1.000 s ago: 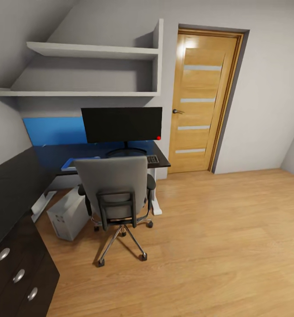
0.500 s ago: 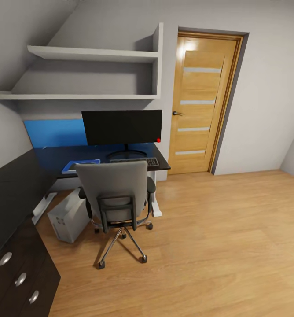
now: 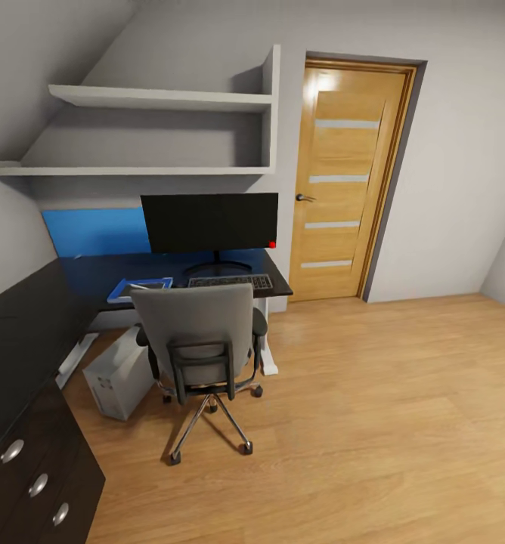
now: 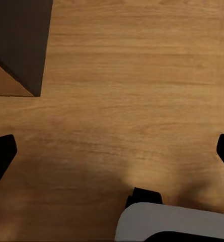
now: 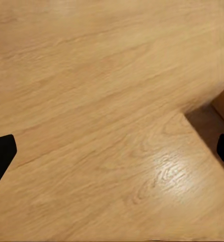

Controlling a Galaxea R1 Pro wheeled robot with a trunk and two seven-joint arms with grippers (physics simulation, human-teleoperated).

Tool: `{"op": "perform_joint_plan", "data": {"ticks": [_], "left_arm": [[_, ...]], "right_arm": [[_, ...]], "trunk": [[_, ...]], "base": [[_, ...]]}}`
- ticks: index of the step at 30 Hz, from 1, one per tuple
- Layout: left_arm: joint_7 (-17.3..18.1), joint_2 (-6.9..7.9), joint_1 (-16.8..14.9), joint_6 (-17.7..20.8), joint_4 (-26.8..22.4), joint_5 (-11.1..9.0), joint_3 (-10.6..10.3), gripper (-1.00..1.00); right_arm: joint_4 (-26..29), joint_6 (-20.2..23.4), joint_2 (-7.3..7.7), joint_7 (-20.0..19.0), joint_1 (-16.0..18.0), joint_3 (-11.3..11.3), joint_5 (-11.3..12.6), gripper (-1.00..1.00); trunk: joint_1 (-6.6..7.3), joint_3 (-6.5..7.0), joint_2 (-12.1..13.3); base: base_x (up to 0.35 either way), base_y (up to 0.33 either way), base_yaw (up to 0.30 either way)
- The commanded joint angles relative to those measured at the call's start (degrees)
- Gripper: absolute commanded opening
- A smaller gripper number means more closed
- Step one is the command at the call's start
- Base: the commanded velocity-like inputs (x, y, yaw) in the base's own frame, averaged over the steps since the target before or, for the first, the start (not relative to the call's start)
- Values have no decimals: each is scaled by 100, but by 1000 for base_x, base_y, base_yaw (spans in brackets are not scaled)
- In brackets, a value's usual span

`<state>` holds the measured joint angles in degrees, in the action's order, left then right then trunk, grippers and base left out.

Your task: In the bedroom, organize the workspace by keeping the computer under the desk, ensuring the monitor is on the desk, placing the keyboard on the desk next to the monitor, placing the mouse on the desk next to the keyboard, moving the folder from the swivel chair onto the desk next to the mouse, stacking the notebook on top of the folder with the pen on top of the notebook, and positioning the swivel chair next to the desk.

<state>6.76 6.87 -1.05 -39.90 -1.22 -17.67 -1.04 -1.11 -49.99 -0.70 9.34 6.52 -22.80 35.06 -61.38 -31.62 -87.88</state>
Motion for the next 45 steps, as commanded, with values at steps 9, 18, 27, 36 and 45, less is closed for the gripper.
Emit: {"op": "perform_joint_plan", "data": {"ticks": [9, 18, 27, 36, 45], "left_arm": [[250, 34, 7, 175, 7, -73, -7, 100], [263, -9, 8, 233, 8, -78, 3, 100], [264, -19, 9, 272, 0, -80, 23, 100], [273, -12, 9, 328, -1, -79, 25, 100], [273, -17, 9, 338, -1, -80, 25, 100]], "right_arm": [[-7, 13, -7, 35, -1, -57, 463, 100], [32, 78, -16, 27, -2, -72, 521, 100], [28, 87, -20, 25, -2, -63, 527, 100], [37, 88, -18, 25, -2, -73, 528, 100], [35, 88, -17, 25, -2, -68, 528, 100]], "trunk": [[199, 157, 359], [396, 318, 720], [594, 480, 1081], [792, 641, 1442], [990, 803, 1803]], "base": [[0, 0, 0], [0, 0, 0], [0, 0, 0], [0, 0, 0], [0, 0, 0]]}}
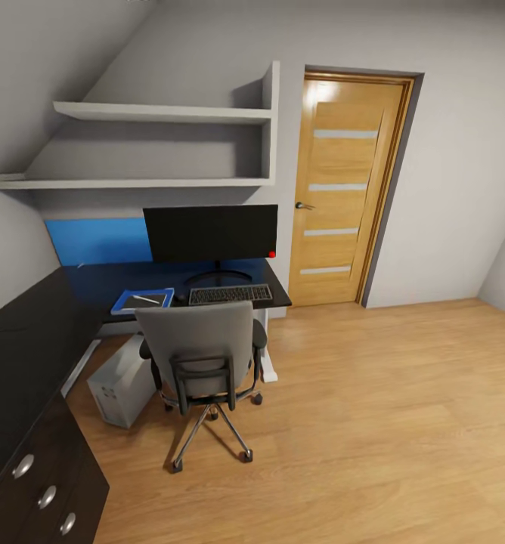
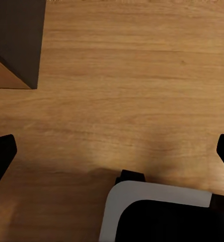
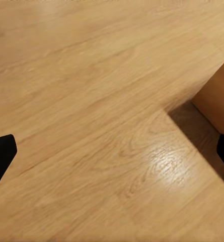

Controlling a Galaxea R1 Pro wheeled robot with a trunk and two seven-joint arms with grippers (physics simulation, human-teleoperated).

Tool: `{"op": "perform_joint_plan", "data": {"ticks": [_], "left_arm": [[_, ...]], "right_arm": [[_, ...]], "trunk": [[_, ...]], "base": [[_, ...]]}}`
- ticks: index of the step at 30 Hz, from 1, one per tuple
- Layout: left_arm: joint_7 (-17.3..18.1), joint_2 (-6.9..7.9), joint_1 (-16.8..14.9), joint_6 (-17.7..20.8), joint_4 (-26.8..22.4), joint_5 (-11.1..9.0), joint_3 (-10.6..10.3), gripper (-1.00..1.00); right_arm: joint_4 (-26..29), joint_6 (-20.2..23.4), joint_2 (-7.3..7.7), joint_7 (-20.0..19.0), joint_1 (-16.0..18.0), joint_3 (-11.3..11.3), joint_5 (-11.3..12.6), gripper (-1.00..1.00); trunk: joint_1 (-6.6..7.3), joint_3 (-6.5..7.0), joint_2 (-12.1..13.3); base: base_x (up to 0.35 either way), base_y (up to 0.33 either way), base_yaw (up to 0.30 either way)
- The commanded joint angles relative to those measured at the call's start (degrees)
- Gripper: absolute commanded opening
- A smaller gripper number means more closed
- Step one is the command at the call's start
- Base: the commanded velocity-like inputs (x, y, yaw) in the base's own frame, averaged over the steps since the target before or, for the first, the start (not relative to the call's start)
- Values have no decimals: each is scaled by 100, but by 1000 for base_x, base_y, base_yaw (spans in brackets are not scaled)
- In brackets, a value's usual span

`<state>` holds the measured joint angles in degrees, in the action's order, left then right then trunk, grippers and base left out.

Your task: In the bedroom, organize the workspace by keeping the computer under the desk, ensuring the monitor is on the desk, placing the keyboard on the desk next to the monitor, placing the mouse on the desk next to the keyboard, moving the folder from the swivel chair onto the desk next to the mouse, stacking the notebook on top of the folder with the pen on top of the notebook, and positioning the swivel chair next to the desk.

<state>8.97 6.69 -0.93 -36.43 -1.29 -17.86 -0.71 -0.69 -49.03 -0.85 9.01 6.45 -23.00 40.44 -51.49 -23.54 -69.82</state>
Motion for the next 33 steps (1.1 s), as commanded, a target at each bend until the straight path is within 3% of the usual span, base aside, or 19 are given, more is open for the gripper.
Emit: {"op": "perform_joint_plan", "data": {"ticks": [1, 13, 26, 33], "left_arm": [[52, 1, -4, -8, 6, -63, -8, 100], [43, -1, -4, -47, 2, -66, 5, 100], [49, -17, -4, 10, -3, -40, -31, 100], [51, -114, -4, 5, -3, -36, -43, 100]], "right_arm": [[-8, -9, -3, 57, 5, -48, -9, 100], [-1, -9, -3, 57, 5, -53, -9, 100], [-1, -10, -3, 57, 5, -55, -9, 100], [-1, -9, -3, 57, 5, -55, -9, 100]], "trunk": [[23, 12, 38], [286, 228, 519], [286, 228, 519], [286, 228, 519]], "base": [[0, 0, 0], [0, 0, 0], [0, 0, 0], [0, 0, 0]]}}
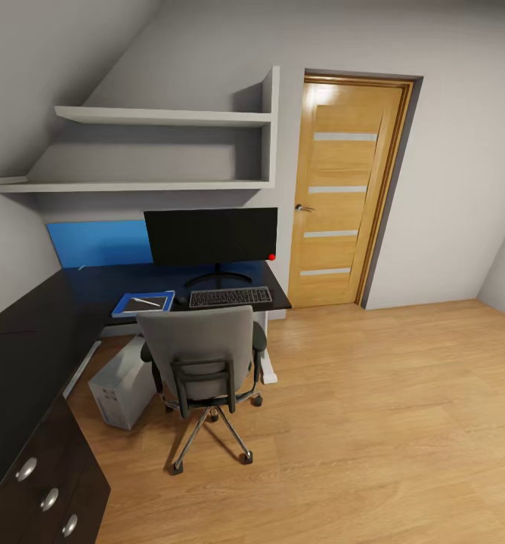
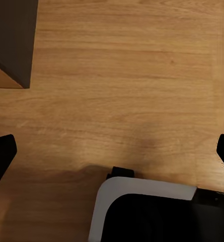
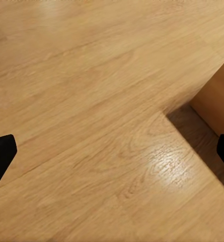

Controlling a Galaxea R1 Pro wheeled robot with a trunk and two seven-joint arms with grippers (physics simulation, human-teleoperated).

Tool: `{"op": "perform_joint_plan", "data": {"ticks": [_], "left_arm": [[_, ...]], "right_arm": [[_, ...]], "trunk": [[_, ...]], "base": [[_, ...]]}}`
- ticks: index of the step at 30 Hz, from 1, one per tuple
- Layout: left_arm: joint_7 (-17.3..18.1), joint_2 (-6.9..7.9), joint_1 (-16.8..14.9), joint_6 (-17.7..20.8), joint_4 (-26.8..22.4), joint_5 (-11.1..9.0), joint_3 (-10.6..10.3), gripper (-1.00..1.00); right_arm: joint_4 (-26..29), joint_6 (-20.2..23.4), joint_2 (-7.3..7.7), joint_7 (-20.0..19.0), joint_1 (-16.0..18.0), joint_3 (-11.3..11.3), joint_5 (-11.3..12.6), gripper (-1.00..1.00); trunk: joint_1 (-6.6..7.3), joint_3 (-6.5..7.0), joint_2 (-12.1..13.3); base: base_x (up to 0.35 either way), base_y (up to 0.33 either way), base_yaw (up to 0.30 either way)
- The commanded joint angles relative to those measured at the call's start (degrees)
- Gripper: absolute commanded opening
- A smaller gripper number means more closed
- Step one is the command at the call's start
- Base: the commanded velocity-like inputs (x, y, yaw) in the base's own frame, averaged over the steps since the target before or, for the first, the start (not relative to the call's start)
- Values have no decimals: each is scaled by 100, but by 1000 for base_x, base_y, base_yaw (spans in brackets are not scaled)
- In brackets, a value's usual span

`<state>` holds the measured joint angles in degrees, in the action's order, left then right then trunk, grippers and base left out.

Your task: In the bedroom, organize the workspace by keeping the computer under the desk, ensuring the monitor is on the desk, placing the keyboard on the desk next to the monitor, placing the mouse on the desk next to the keyboard, moving the folder from the swivel chair onto the desk next to the mouse, stacking the notebook on top of the folder with the pen on top of the notebook, and positioning the swivel chair next to the desk.

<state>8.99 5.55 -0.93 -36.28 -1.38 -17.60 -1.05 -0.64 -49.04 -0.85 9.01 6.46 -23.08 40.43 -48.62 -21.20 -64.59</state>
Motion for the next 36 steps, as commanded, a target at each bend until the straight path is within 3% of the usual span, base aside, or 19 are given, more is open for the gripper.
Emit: {"op": "perform_joint_plan", "data": {"ticks": [1, 4, 16, 22, 26, 36], "left_arm": [[52, -14, -4, -10, 6, -62, -13, 100], [51, -127, -4, -10, 0, -60, -24, 100], [66, -210, -4, -9, -111, -50, -11, 100], [63, -523, -4, -1, -154, -46, -25, 100], [70, -609, -4, 3, -159, -49, -26, 100], [70, -633, -4, -1, -161, -51, -18, 100]], "right_arm": [[-7, -7, -3, 57, 5, -48, -9, 100], [-7, -8, -3, 57, 5, -48, -9, 100], [-7, -7, -3, 57, 5, -48, -9, 100], [-7, -3, -3, 57, 5, -48, -9, 100], [-7, -6, -3, 57, 5, -48, -9, 100], [-7, -7, -3, 57, 5, -48, -9, 100]], "trunk": [[0, -6, -4], [0, -6, -4], [0, -6, -4], [0, -6, -4], [0, -6, -4], [0, -6, -4]], "base": [[0, 0, 0], [0, 0, 0], [0, 0, 0], [0, 0, 0], [0, 0, 0], [0, 0, 0]]}}
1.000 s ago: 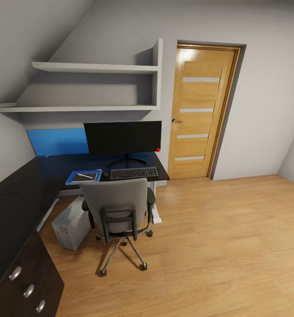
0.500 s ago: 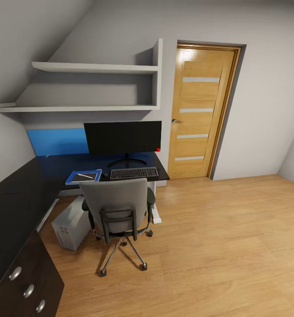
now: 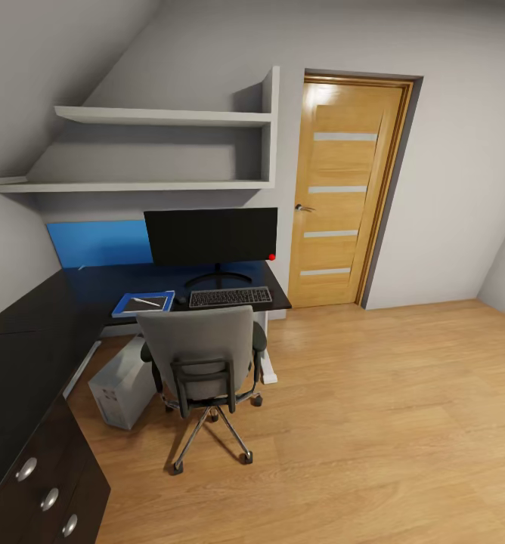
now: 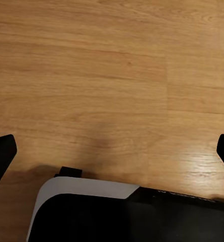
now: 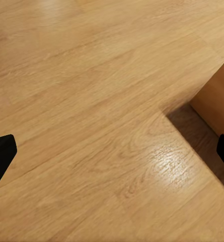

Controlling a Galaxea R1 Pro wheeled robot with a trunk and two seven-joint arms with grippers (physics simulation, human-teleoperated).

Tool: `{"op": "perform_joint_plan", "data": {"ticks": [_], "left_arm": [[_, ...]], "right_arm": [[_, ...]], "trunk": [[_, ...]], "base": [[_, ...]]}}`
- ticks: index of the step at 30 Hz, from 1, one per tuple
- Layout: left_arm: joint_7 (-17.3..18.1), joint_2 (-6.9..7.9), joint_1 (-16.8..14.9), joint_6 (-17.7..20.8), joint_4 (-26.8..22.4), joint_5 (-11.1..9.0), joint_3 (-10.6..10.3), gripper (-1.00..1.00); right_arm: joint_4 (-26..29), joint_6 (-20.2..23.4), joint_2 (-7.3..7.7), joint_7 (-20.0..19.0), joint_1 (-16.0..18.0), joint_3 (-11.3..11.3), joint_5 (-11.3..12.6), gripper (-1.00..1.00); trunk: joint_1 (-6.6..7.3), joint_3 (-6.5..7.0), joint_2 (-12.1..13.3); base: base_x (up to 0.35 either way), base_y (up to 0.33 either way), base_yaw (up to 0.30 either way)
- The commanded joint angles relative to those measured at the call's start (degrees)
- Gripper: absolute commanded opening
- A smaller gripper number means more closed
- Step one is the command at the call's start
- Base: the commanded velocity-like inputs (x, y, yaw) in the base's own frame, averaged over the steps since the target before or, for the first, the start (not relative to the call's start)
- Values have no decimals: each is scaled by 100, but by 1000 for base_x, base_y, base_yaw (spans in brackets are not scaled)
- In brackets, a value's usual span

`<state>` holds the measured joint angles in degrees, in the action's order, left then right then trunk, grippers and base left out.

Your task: In the bedroom, organize the workspace by keeping the computer under the desk, ensuring the monitor is on the desk, placing the keyboard on the desk next to the monitor, placing the mouse on the desk next to the keyboard, moving the folder from the swivel chair onto the desk next to the mouse, stacking the notebook on top of the folder with the pen on top of the notebook, and positioning the swivel chair next to the desk.

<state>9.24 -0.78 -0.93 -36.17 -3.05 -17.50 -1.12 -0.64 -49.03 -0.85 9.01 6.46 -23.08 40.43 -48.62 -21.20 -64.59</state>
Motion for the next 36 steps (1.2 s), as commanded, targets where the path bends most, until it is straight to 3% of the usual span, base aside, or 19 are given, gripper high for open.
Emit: {"op": "perform_joint_plan", "data": {"ticks": [1, 18, 36], "left_arm": [[44, -2, -4, -12, 6, -61, -11, 100], [62, -94, -4, -4, 6, -52, -33, 100], [60, -98, -4, -4, 6, -52, -32, 100]], "right_arm": [[-7, -9, -2, 57, 5, -48, -9, 100], [-7, -9, -2, 57, 5, -48, -9, 100], [-7, -8, -2, 57, 5, -48, -9, 100]], "trunk": [[0, -6, -4], [0, -6, -4], [0, -6, -4]], "base": [[0, 0, 0], [0, 0, 0], [0, 0, 0]]}}
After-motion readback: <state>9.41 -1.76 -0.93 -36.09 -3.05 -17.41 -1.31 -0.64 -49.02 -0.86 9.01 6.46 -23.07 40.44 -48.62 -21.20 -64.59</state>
